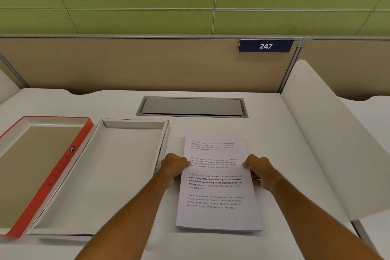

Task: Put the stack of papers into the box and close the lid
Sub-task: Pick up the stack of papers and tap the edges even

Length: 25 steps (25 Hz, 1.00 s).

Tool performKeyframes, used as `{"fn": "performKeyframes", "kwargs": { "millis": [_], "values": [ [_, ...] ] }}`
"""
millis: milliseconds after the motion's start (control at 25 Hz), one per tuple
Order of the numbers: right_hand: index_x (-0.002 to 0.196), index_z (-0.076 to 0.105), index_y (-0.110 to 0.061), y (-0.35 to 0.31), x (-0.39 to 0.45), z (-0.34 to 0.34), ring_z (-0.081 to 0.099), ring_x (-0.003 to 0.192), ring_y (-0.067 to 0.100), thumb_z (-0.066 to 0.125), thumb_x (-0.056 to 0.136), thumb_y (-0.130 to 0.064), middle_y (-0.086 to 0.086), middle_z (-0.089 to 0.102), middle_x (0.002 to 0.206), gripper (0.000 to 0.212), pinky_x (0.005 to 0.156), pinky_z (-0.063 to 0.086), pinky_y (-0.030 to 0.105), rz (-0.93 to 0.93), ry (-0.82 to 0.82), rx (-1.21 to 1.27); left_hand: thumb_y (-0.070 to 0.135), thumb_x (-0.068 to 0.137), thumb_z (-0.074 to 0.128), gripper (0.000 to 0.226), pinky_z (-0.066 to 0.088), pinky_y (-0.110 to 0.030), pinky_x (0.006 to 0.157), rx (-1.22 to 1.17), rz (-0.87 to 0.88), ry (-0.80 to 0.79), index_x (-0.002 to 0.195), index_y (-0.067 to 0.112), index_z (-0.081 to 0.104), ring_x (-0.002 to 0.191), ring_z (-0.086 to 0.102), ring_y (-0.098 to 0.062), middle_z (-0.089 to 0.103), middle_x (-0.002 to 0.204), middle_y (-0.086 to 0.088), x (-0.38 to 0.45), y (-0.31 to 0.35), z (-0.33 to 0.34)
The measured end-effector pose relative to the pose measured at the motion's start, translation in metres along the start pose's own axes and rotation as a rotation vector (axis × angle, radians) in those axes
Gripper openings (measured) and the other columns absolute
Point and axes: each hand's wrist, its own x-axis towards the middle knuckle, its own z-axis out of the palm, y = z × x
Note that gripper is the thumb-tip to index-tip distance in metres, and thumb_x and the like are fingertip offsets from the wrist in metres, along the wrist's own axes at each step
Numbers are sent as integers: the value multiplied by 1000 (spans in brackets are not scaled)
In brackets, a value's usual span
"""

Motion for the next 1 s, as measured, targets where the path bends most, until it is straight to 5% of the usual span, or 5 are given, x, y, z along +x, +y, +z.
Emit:
{"fn": "performKeyframes", "kwargs": {
  "millis": [200, 320, 480, 760, 1000],
  "values": [
    [96, 61, 4, 3, 6, -1, 67, 75, 34, 57, 87, 1, 22, 69, 92, 10, 72, 59, 44, 8, 8, -28, 7, 80, 73, 26, 56, -46, 89, -82, -68, -52, 102, -6, 65, 93, 69, -33, 72, 101, -19, 7, -2, -2],
    [86, 60, 1, -4, 4, 1, 66, 72, 29, 59, 87, 3, 18, 68, 86, 3, 72, 59, 43, -42, 35, -51, 3, 81, 72, 16, 57, -41, 86, -120, -27, -74, 95, -4, 68, 92, 70, -30, 73, 104, -18, 3, 6, -7],
    [85, 67, -3, -26, -13, -11, 70, 70, 21, 54, 90, 2, 10, 72, 85, 15, 52, 55, 28, -270, -9, -49, 0, 83, 69, 7, 58, -24, 59, -210, 128, -82, 84, 6, 67, 82, 72, -19, 74, 101, -13, -15, 32, -22],
    [102, 61, -11, -60, -50, -29, 71, 89, 24, 58, 93, -3, 8, 72, 99, 12, 68, 60, 30, -688, -36, -13, 5, 82, 72, 21, 58, -36, 82, -183, 505, -9, 100, 10, 62, 94, 69, -24, 71, 101, -10, -52, 68, -55],
    [101, 62, -7, -44, -54, -31, 71, 91, 18, 58, 90, 5, 7, 74, 99, 16, 83, 60, 35, -720, -53, 18, 6, 82, 72, 21, 55, -43, 90, -123, 563, 32, 99, 10, 61, 96, 66, -27, 71, 101, -8, -61, 58, -52]
  ]
}}
